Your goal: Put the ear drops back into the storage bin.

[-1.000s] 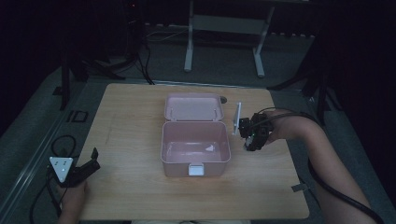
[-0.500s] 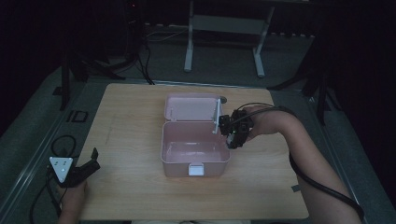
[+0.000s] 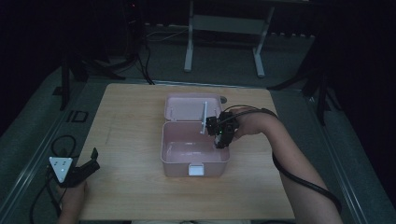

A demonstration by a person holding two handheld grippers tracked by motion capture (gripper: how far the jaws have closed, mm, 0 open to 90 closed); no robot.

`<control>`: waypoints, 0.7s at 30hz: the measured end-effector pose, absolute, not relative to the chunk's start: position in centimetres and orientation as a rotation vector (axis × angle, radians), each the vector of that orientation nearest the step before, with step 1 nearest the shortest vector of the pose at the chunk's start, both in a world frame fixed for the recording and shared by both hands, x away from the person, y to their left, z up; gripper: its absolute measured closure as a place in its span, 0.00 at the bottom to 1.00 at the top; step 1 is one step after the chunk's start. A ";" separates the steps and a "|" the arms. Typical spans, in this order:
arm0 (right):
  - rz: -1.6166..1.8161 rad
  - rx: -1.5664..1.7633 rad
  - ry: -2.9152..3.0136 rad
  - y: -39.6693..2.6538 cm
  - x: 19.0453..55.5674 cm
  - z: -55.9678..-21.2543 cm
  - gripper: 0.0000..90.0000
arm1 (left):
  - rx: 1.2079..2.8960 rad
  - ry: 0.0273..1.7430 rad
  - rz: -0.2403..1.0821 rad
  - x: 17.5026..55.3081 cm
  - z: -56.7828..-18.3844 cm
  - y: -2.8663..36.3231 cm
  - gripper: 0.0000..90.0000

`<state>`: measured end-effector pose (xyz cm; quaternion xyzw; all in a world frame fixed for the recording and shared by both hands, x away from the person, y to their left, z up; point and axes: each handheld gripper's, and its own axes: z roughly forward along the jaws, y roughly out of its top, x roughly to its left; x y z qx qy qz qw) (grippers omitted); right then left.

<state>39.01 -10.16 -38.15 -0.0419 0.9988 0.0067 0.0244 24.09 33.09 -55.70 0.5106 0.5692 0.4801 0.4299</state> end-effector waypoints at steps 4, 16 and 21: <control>0.030 -0.103 3.096 -10.0 39.6 -39.4 0.66 | 1.271 1.418 1.195 24.1 -55.7 33.1 0.00; -0.029 -0.117 3.118 -9.3 40.2 -43.7 0.66 | 1.278 1.415 1.199 24.1 -55.7 33.1 0.00; -0.078 -0.136 3.104 -8.4 40.1 -44.7 0.66 | 1.279 1.416 1.198 24.1 -55.7 33.1 0.00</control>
